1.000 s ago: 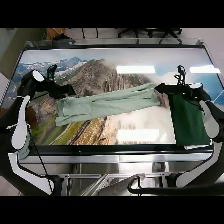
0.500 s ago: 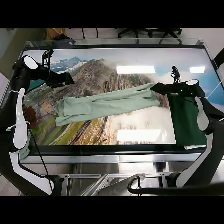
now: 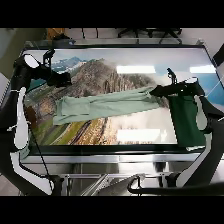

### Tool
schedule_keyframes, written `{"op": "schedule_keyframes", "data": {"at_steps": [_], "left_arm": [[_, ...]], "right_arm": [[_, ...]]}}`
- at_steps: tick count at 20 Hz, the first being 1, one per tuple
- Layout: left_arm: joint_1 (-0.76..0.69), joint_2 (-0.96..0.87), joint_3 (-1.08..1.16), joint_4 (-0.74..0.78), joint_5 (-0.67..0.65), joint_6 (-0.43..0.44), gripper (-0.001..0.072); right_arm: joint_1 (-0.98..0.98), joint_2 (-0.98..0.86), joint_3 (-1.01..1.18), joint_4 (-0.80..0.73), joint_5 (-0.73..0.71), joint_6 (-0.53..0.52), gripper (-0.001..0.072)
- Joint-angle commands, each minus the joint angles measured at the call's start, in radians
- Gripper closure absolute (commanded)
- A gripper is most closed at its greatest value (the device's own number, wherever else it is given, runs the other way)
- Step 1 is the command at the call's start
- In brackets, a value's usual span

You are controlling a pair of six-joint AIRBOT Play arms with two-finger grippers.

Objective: Fold the shirts.

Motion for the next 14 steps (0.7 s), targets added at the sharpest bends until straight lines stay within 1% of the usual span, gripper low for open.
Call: {"op": "schedule_keyframes", "data": {"at_steps": [1, 3, 4, 6, 8, 10, 11, 14], "left_arm": [[-0.082, -0.006, -0.032, -0.015, 0.004, -0.005, 0.0691], [-0.164, -0.04, -0.078, -0.091, 0.036, -0.004, 0.0691], [-0.211, -0.066, -0.108, -0.144, 0.082, -0.001, 0.0691], [-0.305, -0.133, -0.133, -0.233, 0.185, 0.01, 0.069], [-0.408, -0.224, -0.102, -0.259, 0.245, 0.01, 0.069], [-0.499, -0.318, -0.022, -0.259, 0.255, 0.0, 0.069], [-0.538, -0.362, 0.024, -0.259, 0.254, -0.02, 0.069], [-0.604, -0.45, 0.148, -0.259, 0.235, -0.075, 0.069]], "right_arm": [[-0.01, 0.093, 0.002, -0.077, 0.112, 0.09, 0.0697], [-0.02, 0.151, 0.001, -0.149, 0.172, 0.134, 0.0697], [-0.025, 0.174, 0.001, -0.163, 0.215, 0.151, 0.0697], [-0.038, 0.217, 0.001, -0.161, 0.269, 0.176, 0.0697], [-0.057, 0.274, 0.002, -0.161, 0.282, 0.194, 0.0697], [-0.086, 0.339, 0.002, -0.135, 0.293, 0.195, 0.0697], [-0.102, 0.368, 0.002, -0.112, 0.298, 0.195, 0.0697], [-0.156, 0.435, 0.002, -0.047, 0.3, 0.194, 0.0697]]}}
